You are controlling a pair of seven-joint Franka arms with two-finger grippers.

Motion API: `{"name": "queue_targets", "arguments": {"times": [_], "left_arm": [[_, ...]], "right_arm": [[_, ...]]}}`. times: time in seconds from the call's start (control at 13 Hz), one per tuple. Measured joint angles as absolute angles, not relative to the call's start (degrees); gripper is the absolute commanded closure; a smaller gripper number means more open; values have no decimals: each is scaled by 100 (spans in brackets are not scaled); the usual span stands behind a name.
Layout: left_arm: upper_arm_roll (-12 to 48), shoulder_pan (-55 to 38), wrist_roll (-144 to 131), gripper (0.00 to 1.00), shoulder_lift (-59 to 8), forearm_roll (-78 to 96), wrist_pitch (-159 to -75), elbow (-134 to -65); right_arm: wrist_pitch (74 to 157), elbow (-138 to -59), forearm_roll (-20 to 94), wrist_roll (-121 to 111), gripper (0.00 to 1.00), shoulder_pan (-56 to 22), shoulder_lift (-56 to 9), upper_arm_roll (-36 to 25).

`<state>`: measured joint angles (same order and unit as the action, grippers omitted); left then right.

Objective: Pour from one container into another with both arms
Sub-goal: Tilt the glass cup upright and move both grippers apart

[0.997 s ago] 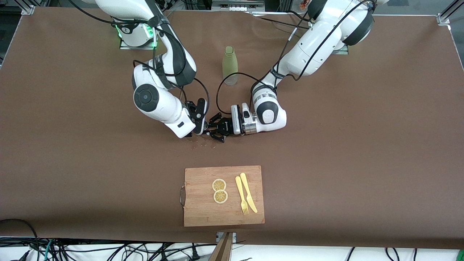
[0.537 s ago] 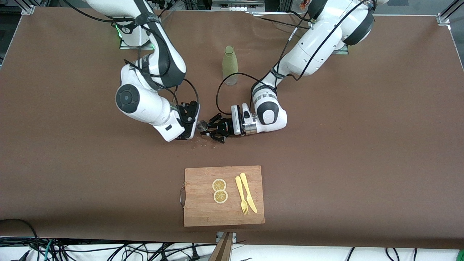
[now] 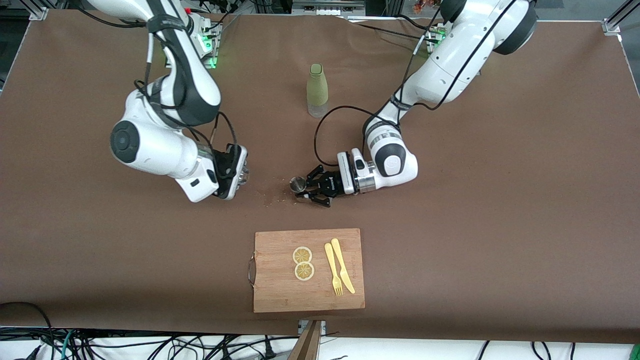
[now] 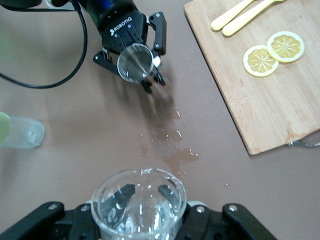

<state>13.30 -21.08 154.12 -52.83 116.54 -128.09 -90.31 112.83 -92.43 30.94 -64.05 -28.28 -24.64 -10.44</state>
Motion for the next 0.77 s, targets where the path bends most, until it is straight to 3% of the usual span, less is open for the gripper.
{"name": "queue_targets", "arguments": {"times": [0.46, 0.77], "left_arm": [[1261, -1189, 15477, 100, -5027, 10273, -11756, -9818], [667, -541, 15496, 100, -4683, 9067, -10546, -10447]], "right_arm": [[10953, -9243, 3545, -6516, 69, -1641, -2337, -402], [10842, -9288, 3830, -7147, 69, -899, -2422, 60]]}}
